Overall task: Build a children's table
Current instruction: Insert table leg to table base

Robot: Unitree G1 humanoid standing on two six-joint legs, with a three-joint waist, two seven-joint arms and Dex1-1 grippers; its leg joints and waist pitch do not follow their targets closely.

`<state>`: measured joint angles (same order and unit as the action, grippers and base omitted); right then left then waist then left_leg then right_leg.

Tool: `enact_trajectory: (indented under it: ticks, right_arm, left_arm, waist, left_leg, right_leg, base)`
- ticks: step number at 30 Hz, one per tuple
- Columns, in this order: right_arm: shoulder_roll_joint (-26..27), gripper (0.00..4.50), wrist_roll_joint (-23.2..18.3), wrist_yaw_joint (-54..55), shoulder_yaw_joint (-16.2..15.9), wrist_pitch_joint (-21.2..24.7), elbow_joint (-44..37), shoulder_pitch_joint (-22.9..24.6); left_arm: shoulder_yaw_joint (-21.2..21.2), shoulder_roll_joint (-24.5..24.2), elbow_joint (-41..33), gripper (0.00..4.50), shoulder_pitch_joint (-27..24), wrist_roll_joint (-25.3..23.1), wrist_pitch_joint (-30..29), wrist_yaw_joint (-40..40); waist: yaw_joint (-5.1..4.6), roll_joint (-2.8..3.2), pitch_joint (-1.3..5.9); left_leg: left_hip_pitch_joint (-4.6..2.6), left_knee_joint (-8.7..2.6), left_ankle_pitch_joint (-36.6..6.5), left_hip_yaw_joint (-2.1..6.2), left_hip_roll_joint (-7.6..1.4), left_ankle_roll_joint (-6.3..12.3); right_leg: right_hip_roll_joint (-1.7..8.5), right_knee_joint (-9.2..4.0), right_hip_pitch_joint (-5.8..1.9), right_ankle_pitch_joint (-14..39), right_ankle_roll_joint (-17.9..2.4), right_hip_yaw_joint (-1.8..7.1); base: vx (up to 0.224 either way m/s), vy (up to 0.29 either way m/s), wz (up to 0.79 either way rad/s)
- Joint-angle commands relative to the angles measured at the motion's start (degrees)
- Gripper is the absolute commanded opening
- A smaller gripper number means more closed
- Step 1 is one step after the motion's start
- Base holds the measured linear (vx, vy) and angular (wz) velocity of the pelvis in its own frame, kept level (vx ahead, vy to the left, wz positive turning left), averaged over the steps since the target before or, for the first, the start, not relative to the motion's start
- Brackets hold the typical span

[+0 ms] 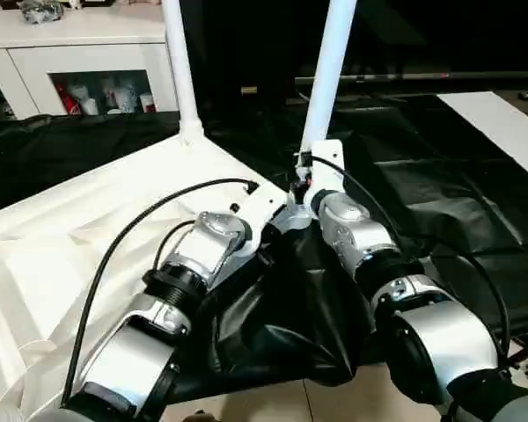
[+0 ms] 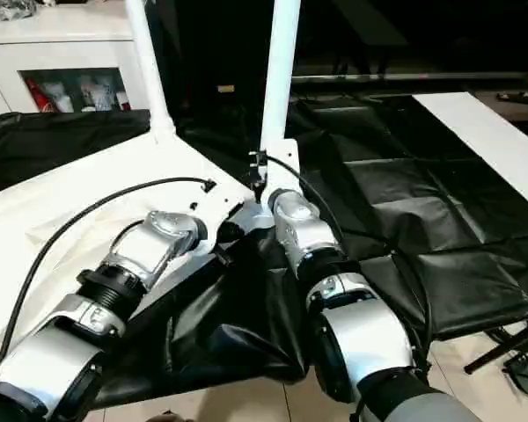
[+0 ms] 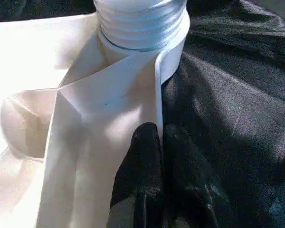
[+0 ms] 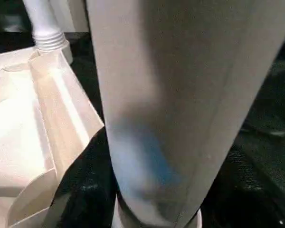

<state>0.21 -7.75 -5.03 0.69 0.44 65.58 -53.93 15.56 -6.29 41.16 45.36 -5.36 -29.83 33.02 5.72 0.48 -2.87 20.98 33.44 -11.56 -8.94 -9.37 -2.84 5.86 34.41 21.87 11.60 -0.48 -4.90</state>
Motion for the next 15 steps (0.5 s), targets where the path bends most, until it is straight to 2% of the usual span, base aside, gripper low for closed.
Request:
enact_trajectory:
  ticks: [1,2,3,4,6,7,8,10,11,12,14,15]
  right_arm:
    - [-1.0,2.59,-0.1,-1.9,1.3,1.4,4.5,2.6]
    - [-1.2,2.66,-0.2,-2.7,1.4,0.8,4.1,2.2]
    - [-1.5,2.78,-0.5,-4.3,1.5,-0.2,3.4,1.7]
    - [-1.7,2.91,-0.6,-4.9,1.7,-0.6,3.2,1.6]
    - [-2.0,3.04,-0.8,-5.8,1.8,-1.0,2.9,1.2]
    - [-2.4,3.06,-0.6,-6.5,1.6,-1.6,2.5,1.1]
    - [-2.8,3.13,-0.4,-7.3,1.4,-2.2,2.1,1.0]
    - [-3.7,3.41,-0.1,-10.5,1.0,-3.3,0.9,1.1]
    - [-4.5,3.41,-0.1,-14.0,0.5,-3.5,-0.3,1.6]
    - [-5.2,3.46,0.0,-16.9,0.2,-3.6,-1.3,2.0]
    - [-6.7,3.51,0.6,-21.7,-1.1,-3.5,-3.3,3.1]
    - [-8.0,3.68,1.6,-24.9,-2.7,-3.5,-4.6,4.1]
  left_arm:
    - [0.0,-1.6,-1.0,0.00,-0.3,-0.8,1.9,0.6]
    - [0.3,-2.0,-1.1,0.00,-0.4,-0.9,2.9,1.2]
    - [0.7,-2.6,-1.3,0.00,-0.5,-1.2,3.5,1.8]
    - [0.8,-2.9,-1.4,0.00,-0.6,-1.4,3.7,2.1]
    - [1.2,-3.4,-1.6,0.00,-0.7,-1.5,4.7,3.0]
    - [1.2,-3.6,-1.8,0.00,-0.8,-1.4,4.6,3.2]
    - [1.3,-3.9,-2.0,0.00,-0.9,-1.4,5.0,3.6]
    - [1.7,-4.7,-2.6,0.00,-1.3,-1.5,5.7,4.6]
    - [2.0,-5.5,-3.0,0.00,-1.7,-1.6,6.6,5.5]
    - [2.3,-6.1,-3.4,0.00,-2.0,-1.8,7.2,6.2]
    - [2.7,-7.1,-3.9,0.00,-2.6,-1.9,9.1,7.5]
    - [3.0,-7.7,-4.3,0.00,-3.0,-2.0,9.6,8.3]
  waist:
    - [-0.26,0.91,2.98]
    - [-0.20,0.82,3.05]
    - [-0.23,0.56,3.22]
    - [-0.15,0.74,3.18]
    - [-0.09,0.93,3.27]
    - [-0.10,0.67,3.50]
    - [-0.03,0.65,3.65]
    - [0.15,0.83,4.16]
    - [0.25,0.87,4.38]
    - [0.34,0.69,4.44]
    - [0.36,0.42,4.23]
    - [0.43,0.33,4.23]
  left_leg:
    - [-0.79,-5.48,-20.2,1.13,-3.74,-2.67]
    - [-0.84,-5.38,-19.8,0.98,-3.70,-2.41]
    - [-0.48,-5.33,-17.5,0.86,-3.83,-1.87]
    - [-0.34,-5.24,-15.6,0.62,-3.84,-1.10]
    - [-0.54,-5.01,-14.2,0.15,-3.92,-0.55]
    - [-0.28,-4.89,-11.8,0.07,-3.92,-0.24]
    - [-0.15,-4.78,-10.3,0.07,-3.91,0.06]
    - [0.10,-4.08,-4.1,-0.15,-3.76,2.19]
    - [0.16,-3.88,-3.0,-0.17,-3.74,2.78]
    - [0.42,-3.32,-0.6,-0.36,-3.56,5.16]
    - [0.57,-3.35,-1.8,-0.43,-3.65,6.44]
    - [0.55,-3.37,-2.1,-0.42,-3.73,6.58]
  right_leg:
    - [3.99,-5.00,-1.13,16.4,-10.0,3.18]
    - [3.99,-5.03,-1.12,15.4,-10.4,3.20]
    - [4.02,-4.56,-1.54,12.8,-11.1,3.14]
    - [3.85,-4.34,-1.60,11.5,-11.6,3.06]
    - [3.89,-4.32,-1.48,10.5,-12.4,3.03]
    - [3.87,-3.95,-1.87,8.1,-12.9,2.98]
    - [3.85,-3.61,-2.06,6.2,-13.2,2.91]
    - [3.65,-2.58,-2.24,-3.0,-14.9,2.75]
    - [3.59,-2.33,-2.31,-5.2,-15.3,2.68]
    - [3.16,-1.86,-2.19,-10.6,-16.3,2.51]
    - [3.34,-2.01,-2.35,-9.7,-16.7,2.43]
    - [3.45,-2.04,-2.43,-9.0,-16.7,2.44]
  base:
    - [0.000,0.000,0.00]
    - [0.000,0.000,0.00]
    - [0.000,0.000,0.00]
    - [0.000,0.000,0.00]
    - [0.000,0.000,0.00]
    - [0.000,0.000,0.00]
    - [0.053,-0.026,0.01]
    - [0.000,0.000,0.00]
    - [0.000,0.000,0.00]
    - [0.000,0.000,0.00]
    - [0.000,0.000,0.00]
    - [0.000,0.000,0.00]
